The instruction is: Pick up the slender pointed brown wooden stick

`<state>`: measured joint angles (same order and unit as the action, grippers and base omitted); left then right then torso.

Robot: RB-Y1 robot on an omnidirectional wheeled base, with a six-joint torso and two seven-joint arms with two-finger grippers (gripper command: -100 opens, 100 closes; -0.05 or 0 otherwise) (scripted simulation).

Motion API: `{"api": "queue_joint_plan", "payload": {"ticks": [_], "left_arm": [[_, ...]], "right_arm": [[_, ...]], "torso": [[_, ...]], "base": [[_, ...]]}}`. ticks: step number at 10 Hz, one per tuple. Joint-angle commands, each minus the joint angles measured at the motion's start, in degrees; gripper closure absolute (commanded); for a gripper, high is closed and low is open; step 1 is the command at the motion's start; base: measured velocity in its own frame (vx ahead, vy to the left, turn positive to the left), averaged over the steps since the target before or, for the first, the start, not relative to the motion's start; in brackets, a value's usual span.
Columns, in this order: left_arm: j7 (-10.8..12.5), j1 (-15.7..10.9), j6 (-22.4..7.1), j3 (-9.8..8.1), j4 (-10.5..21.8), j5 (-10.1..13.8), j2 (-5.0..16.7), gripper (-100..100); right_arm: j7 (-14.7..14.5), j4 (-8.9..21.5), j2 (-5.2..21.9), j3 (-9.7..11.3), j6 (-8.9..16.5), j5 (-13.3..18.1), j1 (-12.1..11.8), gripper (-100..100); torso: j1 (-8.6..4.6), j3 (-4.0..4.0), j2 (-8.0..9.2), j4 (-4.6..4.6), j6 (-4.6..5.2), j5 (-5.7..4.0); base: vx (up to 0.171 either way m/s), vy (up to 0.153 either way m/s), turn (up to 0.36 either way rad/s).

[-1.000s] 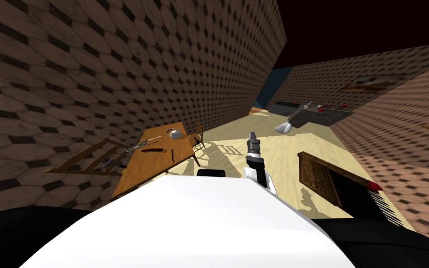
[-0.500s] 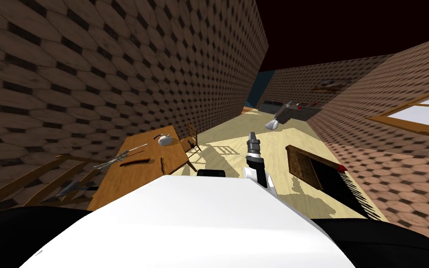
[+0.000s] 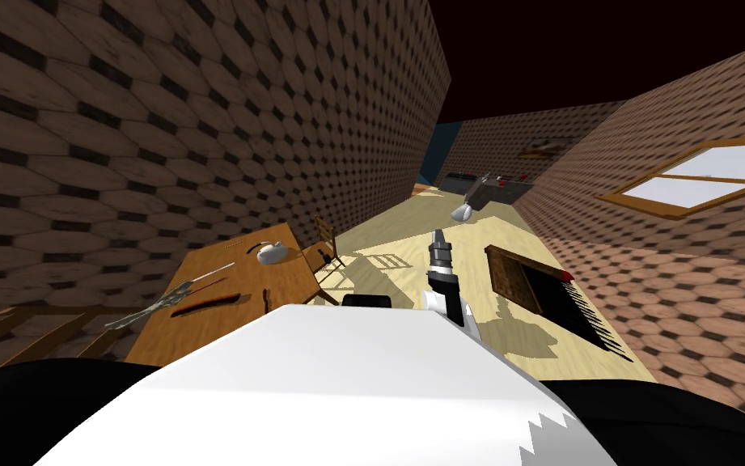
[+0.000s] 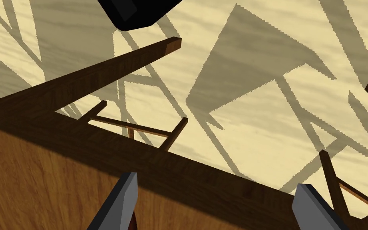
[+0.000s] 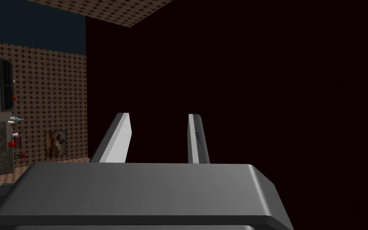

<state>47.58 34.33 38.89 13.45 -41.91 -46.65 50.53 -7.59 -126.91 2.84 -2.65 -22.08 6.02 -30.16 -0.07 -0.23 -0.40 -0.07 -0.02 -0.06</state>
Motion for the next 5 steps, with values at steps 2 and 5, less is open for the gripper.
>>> {"api": "queue_joint_plan", "payload": {"ticks": [2,5], "left_arm": [[-1.1,-1.7,0.7,0.04,4.0,-0.4,-0.5,-100],[-0.9,-1.9,0.5,0.42,5.3,-1.1,0.1,-100]], "right_arm": [[0.0,0.0,0.0,0.0,0.0,0.0,0.0,0],[0.0,0.0,0.0,0.0,0.0,0.0,0.0,0]], "torso": [[0.02,0.03,0.07,0.01,-0.04,0.03],[-0.05,0.22,0.39,0.09,0.0,0.0]], "base": [[0.07,0.015,-0.02],[0.028,0.005,-0.086]]}}
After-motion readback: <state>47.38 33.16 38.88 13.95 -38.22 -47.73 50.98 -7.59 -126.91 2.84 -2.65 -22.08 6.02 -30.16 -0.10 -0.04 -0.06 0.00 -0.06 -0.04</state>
